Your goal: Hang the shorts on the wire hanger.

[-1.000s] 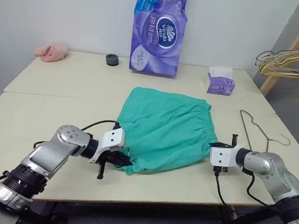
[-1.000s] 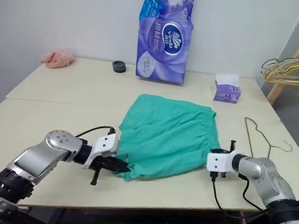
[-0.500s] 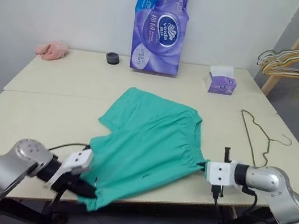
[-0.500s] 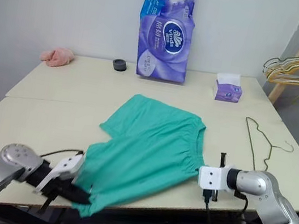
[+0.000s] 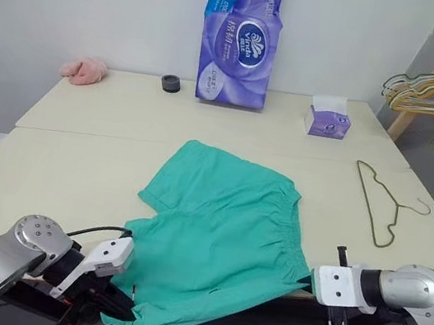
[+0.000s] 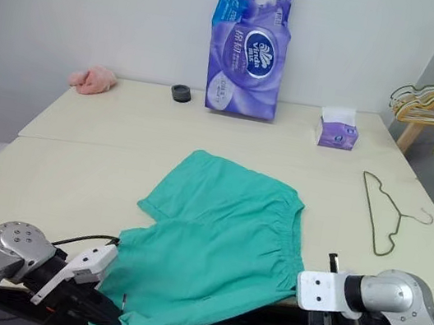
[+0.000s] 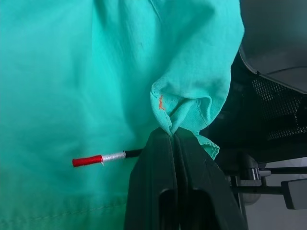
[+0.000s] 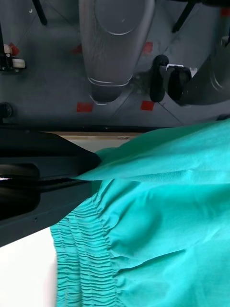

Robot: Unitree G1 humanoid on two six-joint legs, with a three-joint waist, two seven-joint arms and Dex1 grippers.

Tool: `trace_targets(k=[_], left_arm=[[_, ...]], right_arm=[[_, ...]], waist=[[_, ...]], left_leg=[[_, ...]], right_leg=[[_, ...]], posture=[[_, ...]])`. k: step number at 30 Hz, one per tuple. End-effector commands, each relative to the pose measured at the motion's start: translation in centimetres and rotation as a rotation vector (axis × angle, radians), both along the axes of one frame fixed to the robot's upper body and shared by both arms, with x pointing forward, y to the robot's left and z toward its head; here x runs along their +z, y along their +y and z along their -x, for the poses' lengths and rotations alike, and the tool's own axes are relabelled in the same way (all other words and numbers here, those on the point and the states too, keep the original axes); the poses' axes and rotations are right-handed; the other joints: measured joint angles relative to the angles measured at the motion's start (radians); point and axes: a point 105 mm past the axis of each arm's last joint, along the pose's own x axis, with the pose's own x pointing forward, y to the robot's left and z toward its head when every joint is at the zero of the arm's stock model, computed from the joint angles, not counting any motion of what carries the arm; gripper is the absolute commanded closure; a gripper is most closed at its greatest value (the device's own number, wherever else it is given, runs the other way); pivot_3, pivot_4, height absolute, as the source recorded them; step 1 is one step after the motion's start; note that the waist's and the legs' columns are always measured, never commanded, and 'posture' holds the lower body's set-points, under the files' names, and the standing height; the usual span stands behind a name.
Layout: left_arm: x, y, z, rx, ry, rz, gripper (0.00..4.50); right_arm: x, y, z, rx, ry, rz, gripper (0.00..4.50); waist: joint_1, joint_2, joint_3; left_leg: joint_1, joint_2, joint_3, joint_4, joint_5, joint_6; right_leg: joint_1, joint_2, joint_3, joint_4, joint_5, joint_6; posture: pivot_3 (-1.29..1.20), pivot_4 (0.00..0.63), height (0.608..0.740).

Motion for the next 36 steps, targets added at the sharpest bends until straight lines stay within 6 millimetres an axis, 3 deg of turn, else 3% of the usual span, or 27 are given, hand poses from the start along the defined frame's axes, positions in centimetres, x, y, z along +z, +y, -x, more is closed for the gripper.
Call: trace_targets(k=[1, 2, 5, 10, 16, 20, 22, 27, 29, 30, 33, 36], left_arm=[[0.7, -0.8, 0.5, -0.042, 0.009, 0.013, 4.5], [0.7, -1.0, 0.8, -0.04, 0.037, 0.022, 4.5], [0.7, -1.4, 1.0, -0.024, 0.077, 0.035, 4.5], [0.2, -1.6, 0.8, 0.004, 0.073, 0.037, 3.3], [0.2, -2.0, 0.2, 0.035, 0.035, 0.072, 1.4], [0.3, -2.8, -1.5, 0.074, -0.043, 0.113, 0.22], [0.4, -3.4, -2.7, 0.103, -0.095, 0.136, 0.22], [3.1, -6.3, -9.1, 0.318, -0.362, 0.266, 0.22], [4.1, -7.0, -10.5, 0.356, -0.428, 0.292, 0.22], [4.5, -7.3, -11.1, 0.362, -0.462, 0.298, 0.22], [6.3, -8.4, -13.1, 0.367, -0.582, 0.322, 0.22], [7.2, -9.1, -14.0, 0.345, -0.666, 0.326, 0.22]], right_arm=[[0.3, 0.1, 0.3, 0.041, -0.008, 0.032, 4.46], [0.4, 0.0, 0.4, 0.043, -0.006, 0.035, 4.46], [0.4, -0.3, 0.5, 0.015, 0.027, 0.045, 3.85], [0.7, -0.7, 1.7, 0.057, 0.082, 0.083, 2.27], [2.7, -1.5, 1.3, 0.054, 0.073, 0.065, 0.12], [4.5, -2.8, -0.5, -0.058, 0.033, 0.015, 0.0], [5.2, -3.4, -1.8, -0.144, -0.013, -0.032, 0.0], [7.5, -5.5, -6.5, -0.617, -0.081, -0.433, 0.0], [7.7, -6.0, -7.3, -0.743, -0.066, -0.551, 0.0], [7.7, -6.5, -7.7, -0.794, -0.107, -0.568, 0.0], [6.1, -10.5, -9.9, -1.214, -0.187, -0.661, 0.0], [5.0, -13.2, -10.4, -1.434, -0.211, -0.65, 0.0]], waist=[[0.0, 0.0, 0.0], [0.0, 0.0, 0.0], [0.0, 0.0, 0.0], [0.0, -0.001, 0.001], [0.0, -0.001, 0.001], [0.001, -0.001, 0.0], [0.003, -0.002, 0.0], [0.006, -0.004, 0.0], [0.007, -0.004, 0.0], [0.007, -0.004, 0.0], [0.005, -0.004, 0.0], [0.002, -0.002, 0.001]], left_leg=[[0.0, 0.0, 0.0, 0.0, 0.0, 0.0], [0.0, 0.0, 0.0, 0.0, 0.0, 0.0], [0.0, 0.0, 0.0, 0.0, 0.0, 0.0], [0.0, 0.0, 0.0, 0.0, 0.0, 0.0], [0.0, 0.0, 0.0, 0.0, 0.0, 0.0], [0.0, 0.0, 0.0, 0.0, 0.0, 0.0], [0.0, 0.0, 0.0, 0.0, 0.0, 0.0], [0.0, 0.0, 0.0, 0.002, 0.0, 0.0], [-0.001, 0.0, -0.001, 0.002, 0.0, 0.0], [-0.001, -0.001, -0.001, 0.002, 0.0, 0.0], [-0.001, -0.001, -0.002, 0.0, 0.0, -0.001], [-0.001, -0.001, 0.0, 0.0, 0.0, -0.001]], right_leg=[[0.0, 0.0, 0.0, 0.0, 0.0, 0.0], [0.0, 0.0, 0.0, 0.0, 0.0, 0.0], [0.0, 0.0, 0.0, 0.0, 0.0, 0.0], [0.0, 0.0, 0.0, 0.0, 0.0, 0.0], [0.0, 0.0, 0.0, 0.0, 0.0, 0.0], [0.001, 0.0, 0.0, 0.0, 0.0, 0.0], [0.001, 0.0, 0.0, -0.001, 0.0, 0.0], [0.004, 0.0, 0.0, -0.002, 0.002, 0.003], [0.004, 0.0, 0.0, -0.002, 0.003, 0.003], [0.004, 0.0, 0.001, -0.002, 0.003, 0.002], [0.004, 0.0, 0.001, -0.002, 0.004, 0.001], [0.003, 0.0, 0.002, -0.002, 0.005, 0.0]], posture=[[-0.1, 0.04, 0.74], [-0.1, 0.04, 0.74], [-0.11, 0.036, 0.74], [-0.11, 0.034, 0.74], [-0.11, 0.032, 0.74], [-0.1, 0.032, 0.74], [-0.1, 0.031, 0.74], [-0.1, 0.034, 0.74], [-0.1, 0.036, 0.74], [-0.1, 0.036, 0.74], [-0.1, 0.046, 0.74], [-0.1, 0.046, 0.74]])
